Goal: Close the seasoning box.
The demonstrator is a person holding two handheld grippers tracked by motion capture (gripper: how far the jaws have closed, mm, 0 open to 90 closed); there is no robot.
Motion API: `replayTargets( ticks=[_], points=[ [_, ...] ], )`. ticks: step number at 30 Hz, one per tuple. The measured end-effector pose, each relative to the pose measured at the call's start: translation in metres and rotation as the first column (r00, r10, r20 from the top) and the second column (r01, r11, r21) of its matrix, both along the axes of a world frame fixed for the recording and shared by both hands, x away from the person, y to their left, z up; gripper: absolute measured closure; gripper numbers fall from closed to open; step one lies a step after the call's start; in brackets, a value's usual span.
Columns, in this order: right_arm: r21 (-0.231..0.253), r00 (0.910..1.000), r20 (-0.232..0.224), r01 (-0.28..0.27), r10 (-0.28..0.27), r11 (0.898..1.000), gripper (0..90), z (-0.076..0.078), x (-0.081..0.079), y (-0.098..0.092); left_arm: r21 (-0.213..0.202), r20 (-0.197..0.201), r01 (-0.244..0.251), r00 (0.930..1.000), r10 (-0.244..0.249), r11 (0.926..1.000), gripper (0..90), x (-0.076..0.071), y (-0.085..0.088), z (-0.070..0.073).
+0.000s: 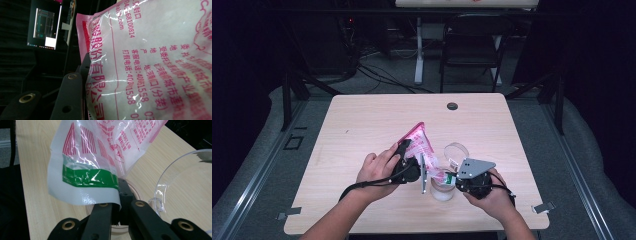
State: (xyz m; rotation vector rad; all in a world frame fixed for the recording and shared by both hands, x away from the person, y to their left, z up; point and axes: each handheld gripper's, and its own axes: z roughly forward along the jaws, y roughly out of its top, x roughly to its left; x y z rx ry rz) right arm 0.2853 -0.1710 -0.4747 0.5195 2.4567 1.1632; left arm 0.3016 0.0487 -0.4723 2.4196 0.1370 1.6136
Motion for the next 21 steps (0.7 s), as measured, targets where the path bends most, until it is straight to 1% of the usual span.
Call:
replayTargets(
  ticks=[4,7,8,13,16,21],
  points=[
    [0.001,1.0000,0.000,-0.001,0.001,1.000,90.0,0.0000,0.0001,0.0000,0.006,0.007,0.001,1.0000,-0.001,1.0000,59.9,-0.0001,-0.0004,0.0009],
    [0.005,1.0000,0.000,-0.001,0.001,1.000,90.0,-0.0001,0.0003,-0.0003,0.001,0.010,0.007,0.9999,-0.007,1.0000,59.9,0.0005,-0.0009,0.0008],
    [0.004,1.0000,0.000,-0.001,0.001,1.000,90.0,0.0000,0.0004,-0.0006,0.004,0.005,0.000,1.0000,0.000,1.0000,60.0,0.0001,-0.0013,0.0011],
    [0.000,1.0000,0.000,0.000,0.000,1.000,90.0,0.0001,0.0007,-0.0015,0.014,0.010,0.006,0.9999,-0.006,0.9999,60.0,-0.0002,-0.0026,0.0025],
    [-0.003,1.0000,-0.002,0.003,-0.003,1.000,90.0,0.0000,0.0007,-0.0018,0.012,0.012,0.008,0.9999,-0.008,0.9999,60.0,-0.0004,-0.0032,0.0023],
    [-0.001,1.0000,-0.006,0.001,-0.001,1.000,90.0,-0.0009,0.0015,-0.0021,0.019,0.011,0.009,0.9999,-0.009,0.9998,60.0,-0.0001,-0.0042,0.0034]
  ],
)
